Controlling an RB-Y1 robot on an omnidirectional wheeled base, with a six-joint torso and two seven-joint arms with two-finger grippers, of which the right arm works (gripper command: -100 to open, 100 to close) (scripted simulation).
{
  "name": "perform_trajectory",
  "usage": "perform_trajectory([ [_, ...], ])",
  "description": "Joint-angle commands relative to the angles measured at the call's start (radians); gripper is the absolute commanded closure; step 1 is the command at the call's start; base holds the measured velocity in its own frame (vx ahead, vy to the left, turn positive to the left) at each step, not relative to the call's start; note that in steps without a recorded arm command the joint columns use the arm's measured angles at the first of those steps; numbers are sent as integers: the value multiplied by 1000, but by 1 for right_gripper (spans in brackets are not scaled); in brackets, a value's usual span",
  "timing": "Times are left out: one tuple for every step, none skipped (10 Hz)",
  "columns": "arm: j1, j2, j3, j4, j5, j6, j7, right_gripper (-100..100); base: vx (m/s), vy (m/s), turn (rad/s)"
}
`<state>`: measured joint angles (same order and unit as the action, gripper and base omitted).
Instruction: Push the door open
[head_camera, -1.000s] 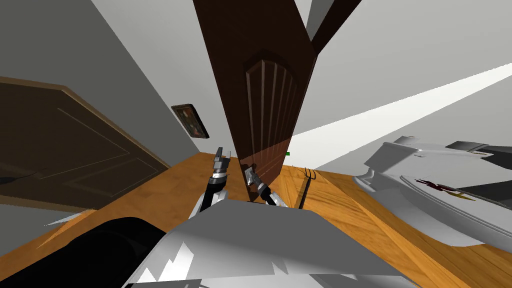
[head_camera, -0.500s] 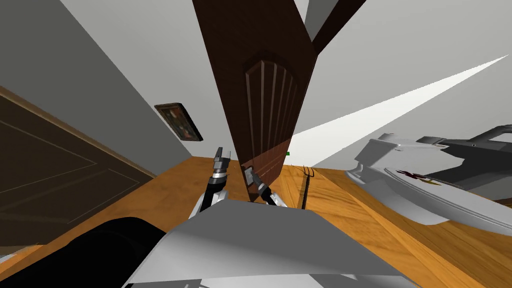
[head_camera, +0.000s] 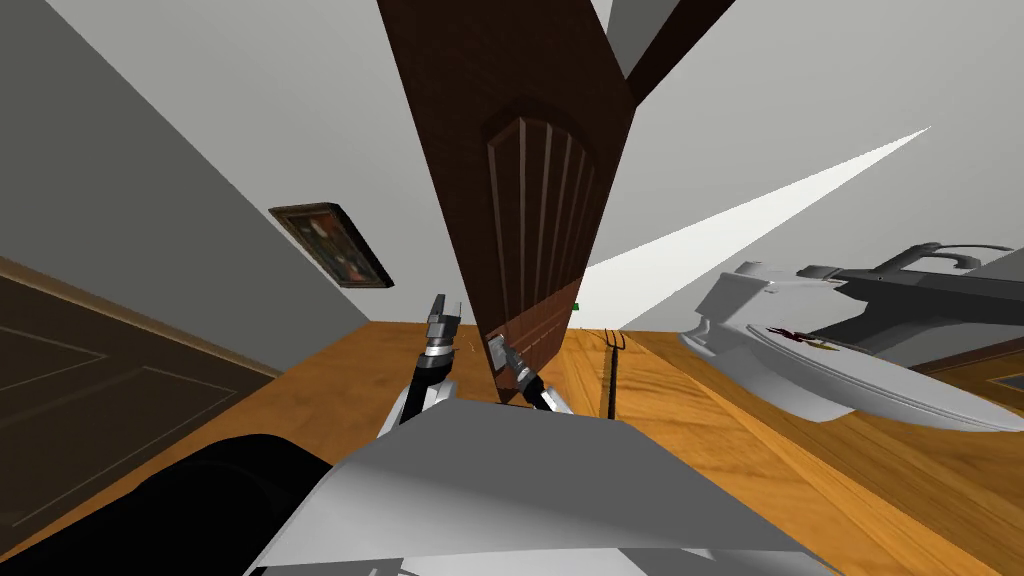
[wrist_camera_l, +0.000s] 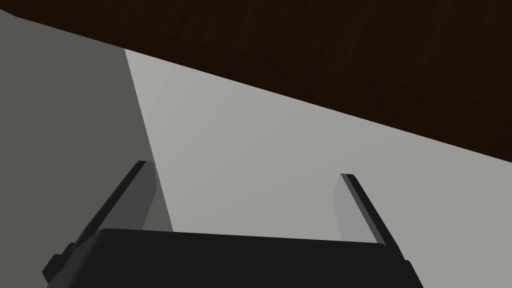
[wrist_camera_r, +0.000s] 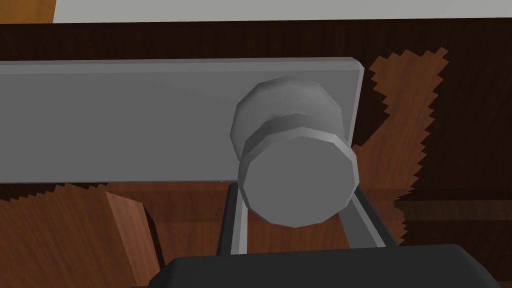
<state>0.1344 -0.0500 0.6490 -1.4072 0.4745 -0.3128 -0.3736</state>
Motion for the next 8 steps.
perform_trajectory([
  [19,-3,-6,4,11,11,-3,100,80,157,-156],
  [27,2,-9,-2,19,10,-7,100,98,184,-176],
  [34,9,-11,-7,27,10,-10,100,115,227,-230],
  [41,16,-14,-12,34,9,-14,100,115,219,-226],
  [50,28,-17,-19,44,8,-18,100,115,212,-210],
  [55,35,-19,-23,50,8,-21,100,83,220,-197],
  [60,43,-20,-26,55,7,-24,100,64,210,-150],
  [67,55,-22,-31,62,7,-27,100,50,198,-182],
])
